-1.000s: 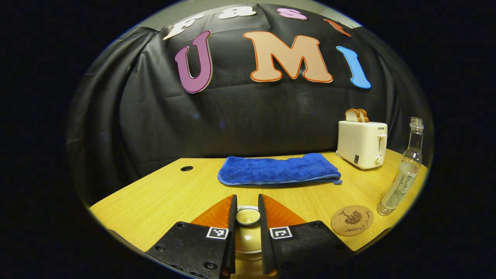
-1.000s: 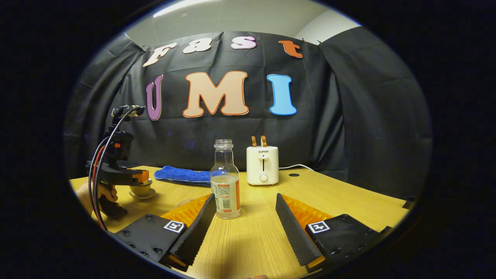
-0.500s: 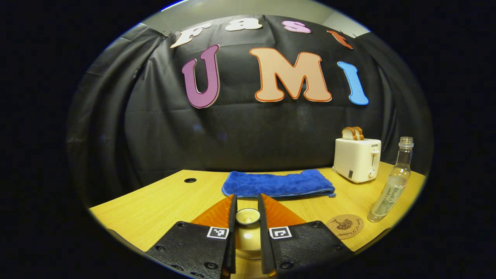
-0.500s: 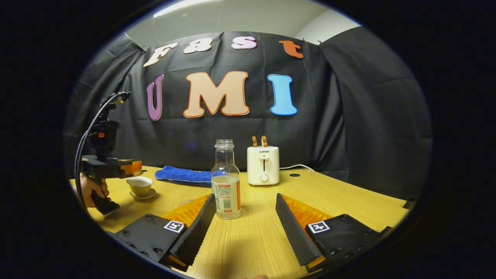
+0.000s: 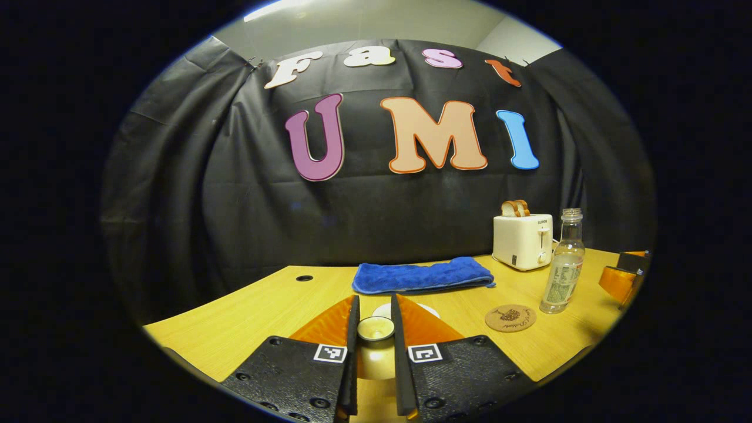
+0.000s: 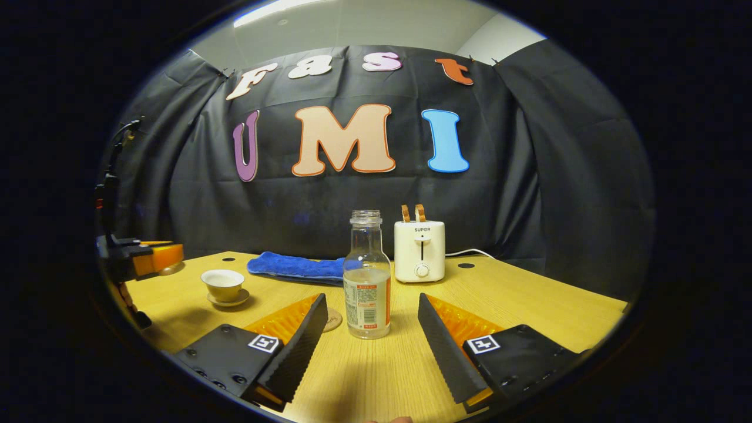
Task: Open the teacup lid with one hand, grasp the water bottle and pour water into the teacup with the other hand; after pouring, place the water bottle on the coaster and then close the teacup lid.
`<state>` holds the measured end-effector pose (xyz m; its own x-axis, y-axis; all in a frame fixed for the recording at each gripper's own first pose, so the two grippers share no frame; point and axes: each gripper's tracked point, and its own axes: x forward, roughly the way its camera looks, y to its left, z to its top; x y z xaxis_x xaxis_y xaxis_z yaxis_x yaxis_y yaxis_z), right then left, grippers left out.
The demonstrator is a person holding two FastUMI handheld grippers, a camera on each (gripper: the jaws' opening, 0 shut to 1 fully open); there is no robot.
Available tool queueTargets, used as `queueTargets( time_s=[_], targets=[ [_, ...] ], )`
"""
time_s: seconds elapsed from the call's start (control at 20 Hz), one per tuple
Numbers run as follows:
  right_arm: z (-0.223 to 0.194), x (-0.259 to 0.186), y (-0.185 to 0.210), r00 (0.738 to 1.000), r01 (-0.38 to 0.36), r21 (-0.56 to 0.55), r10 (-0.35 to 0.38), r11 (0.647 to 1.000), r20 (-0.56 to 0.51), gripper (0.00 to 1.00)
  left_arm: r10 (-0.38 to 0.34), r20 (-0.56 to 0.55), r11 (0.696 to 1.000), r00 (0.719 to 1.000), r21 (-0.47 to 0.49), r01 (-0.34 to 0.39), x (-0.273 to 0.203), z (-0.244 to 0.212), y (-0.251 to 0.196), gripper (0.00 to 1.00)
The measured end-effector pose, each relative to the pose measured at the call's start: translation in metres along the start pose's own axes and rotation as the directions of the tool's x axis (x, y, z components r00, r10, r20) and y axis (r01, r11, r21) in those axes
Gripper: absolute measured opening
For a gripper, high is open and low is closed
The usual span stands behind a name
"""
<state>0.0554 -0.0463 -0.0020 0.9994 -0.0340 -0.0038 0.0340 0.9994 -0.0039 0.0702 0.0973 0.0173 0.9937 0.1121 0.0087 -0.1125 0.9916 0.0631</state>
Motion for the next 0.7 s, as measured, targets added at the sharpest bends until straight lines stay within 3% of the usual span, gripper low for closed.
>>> queueTargets(
  time_s=[0.2,0.3,0.35,0.45,0.55,0.65,0.7],
  targets=[
    [-0.002,0.024,0.005,1.000,0.012,0.001,-0.012,1.000,-0.004,0.99,0.029,-0.007,1.000,1.000,0.005,-0.029,-0.021,-0.007,0.019,0.23],
    [-0.002,0.037,0.005,1.000,0.021,0.001,-0.021,1.000,-0.006,0.95,0.042,-0.014,0.999,0.999,-0.002,-0.042,-0.026,-0.012,0.025,0.23],
    [-0.003,0.044,0.004,1.000,0.029,0.002,-0.029,1.000,-0.008,0.99,0.046,-0.016,0.999,0.999,-0.005,-0.046,-0.027,-0.014,0.027,0.23],
    [-0.005,0.056,0.005,0.999,0.032,0.002,-0.032,0.999,-0.021,0.95,0.057,-0.026,0.998,0.998,-0.011,-0.057,-0.027,-0.017,0.028,0.23],
    [-0.008,0.066,0.006,0.999,0.032,0.004,-0.032,0.999,-0.032,0.99,0.069,-0.031,0.997,0.997,-0.019,-0.070,-0.026,-0.018,0.031,0.23],
    [-0.006,0.077,0.008,0.999,0.034,0.004,-0.033,0.999,-0.029,0.95,0.077,-0.035,0.997,0.996,-0.025,-0.078,-0.026,-0.022,0.033,0.23],
    [-0.005,0.082,0.007,0.999,0.038,0.004,-0.038,0.999,-0.025,1.00,0.081,-0.035,0.996,0.996,-0.027,-0.082,-0.026,-0.023,0.034,0.23]
  ],
)
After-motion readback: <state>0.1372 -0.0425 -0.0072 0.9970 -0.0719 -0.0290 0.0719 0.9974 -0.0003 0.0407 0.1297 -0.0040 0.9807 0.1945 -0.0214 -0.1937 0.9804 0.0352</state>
